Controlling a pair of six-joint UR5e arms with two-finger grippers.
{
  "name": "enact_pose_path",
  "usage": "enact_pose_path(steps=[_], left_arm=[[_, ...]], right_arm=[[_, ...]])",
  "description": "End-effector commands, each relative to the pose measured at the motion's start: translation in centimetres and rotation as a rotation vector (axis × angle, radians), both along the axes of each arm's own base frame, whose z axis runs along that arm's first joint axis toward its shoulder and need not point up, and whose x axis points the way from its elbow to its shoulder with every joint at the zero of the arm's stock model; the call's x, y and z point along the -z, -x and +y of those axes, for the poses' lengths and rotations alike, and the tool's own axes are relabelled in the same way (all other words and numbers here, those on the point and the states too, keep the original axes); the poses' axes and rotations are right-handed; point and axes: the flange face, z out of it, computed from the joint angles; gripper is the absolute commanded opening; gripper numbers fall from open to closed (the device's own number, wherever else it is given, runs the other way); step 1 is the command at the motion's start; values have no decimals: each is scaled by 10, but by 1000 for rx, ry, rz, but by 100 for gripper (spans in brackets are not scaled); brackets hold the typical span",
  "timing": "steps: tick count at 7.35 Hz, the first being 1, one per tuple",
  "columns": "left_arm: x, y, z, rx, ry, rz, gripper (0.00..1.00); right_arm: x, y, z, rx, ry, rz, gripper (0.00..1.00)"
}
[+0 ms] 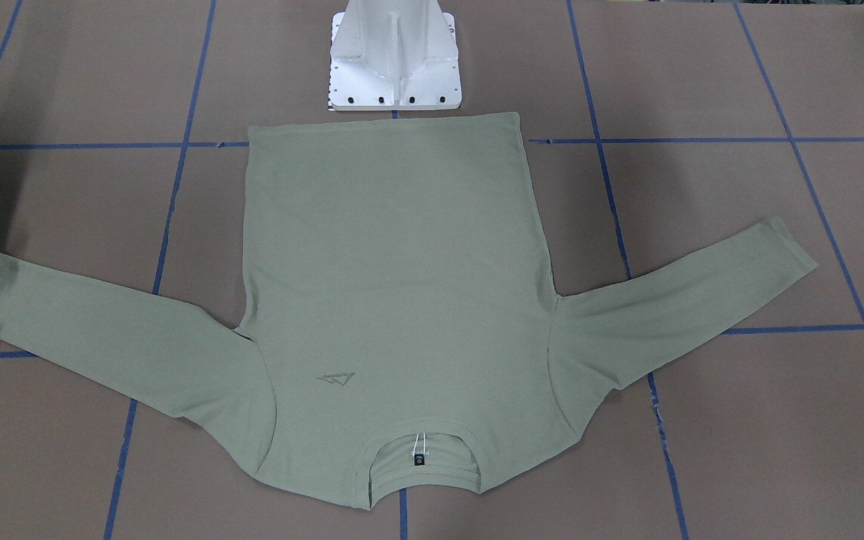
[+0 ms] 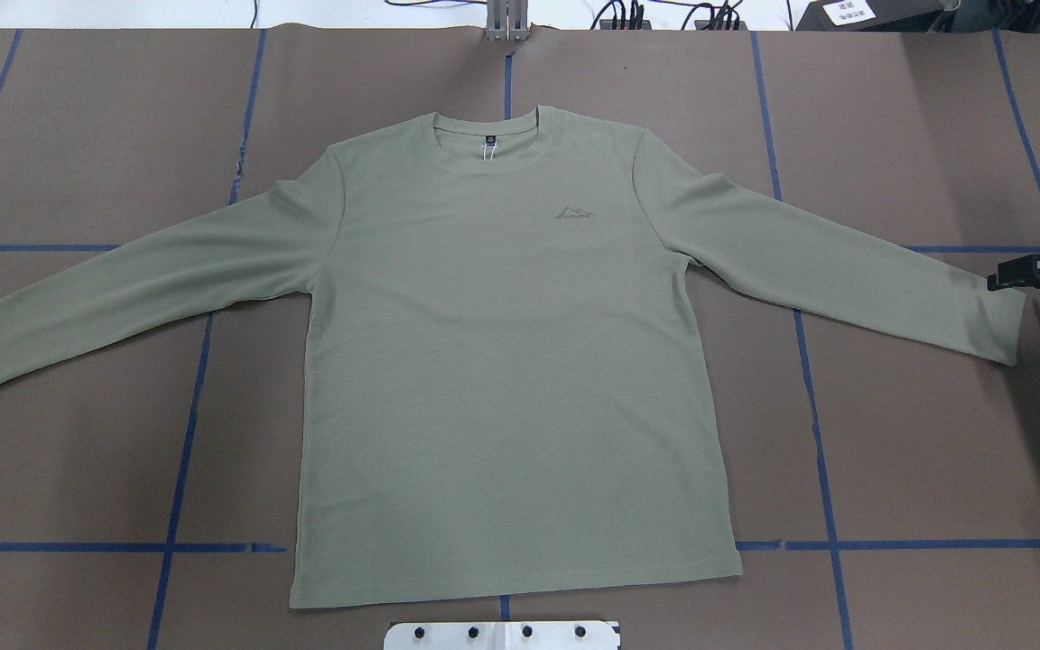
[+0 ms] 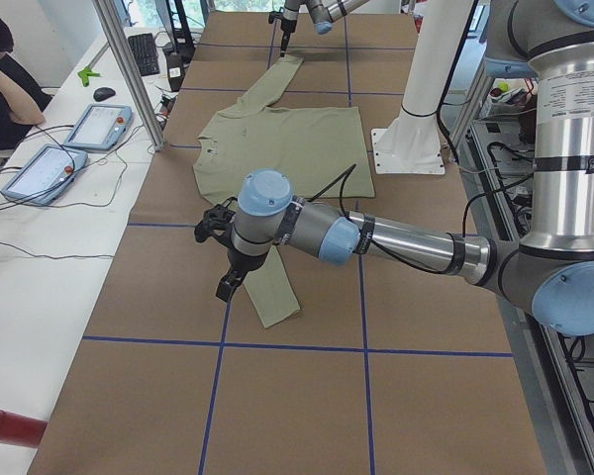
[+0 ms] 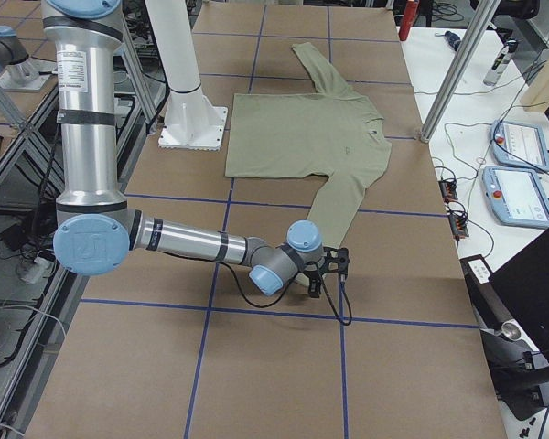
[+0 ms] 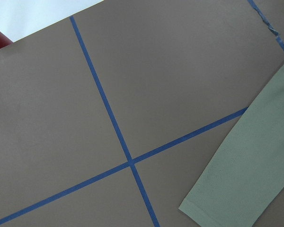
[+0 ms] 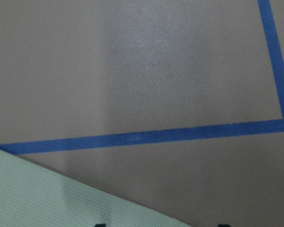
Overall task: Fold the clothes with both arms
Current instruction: 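Move the right gripper down to the cuff of the sleeve nearest it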
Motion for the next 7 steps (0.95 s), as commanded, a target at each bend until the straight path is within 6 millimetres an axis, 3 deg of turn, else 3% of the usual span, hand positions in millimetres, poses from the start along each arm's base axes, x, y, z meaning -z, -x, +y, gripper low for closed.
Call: enact_pose_path(steps=[1,2,3,6,7], left_arm=[[-1,0,0,0,2,0,100],[-2,0,0,-1,2,0,100],[-5,0,0,-1,8,0,100],[-5,0,0,-1,8,0,100],[-5,0,0,-1,8,0,100]], right_arm=[[-8,3,2,5,12,10,77],[-9,3,3,4,16,11,75],[-8,4,2,3,15,9,47],[4,11,-5,10,2,-8,0],[7,11,-5,10,-2,-11,0]])
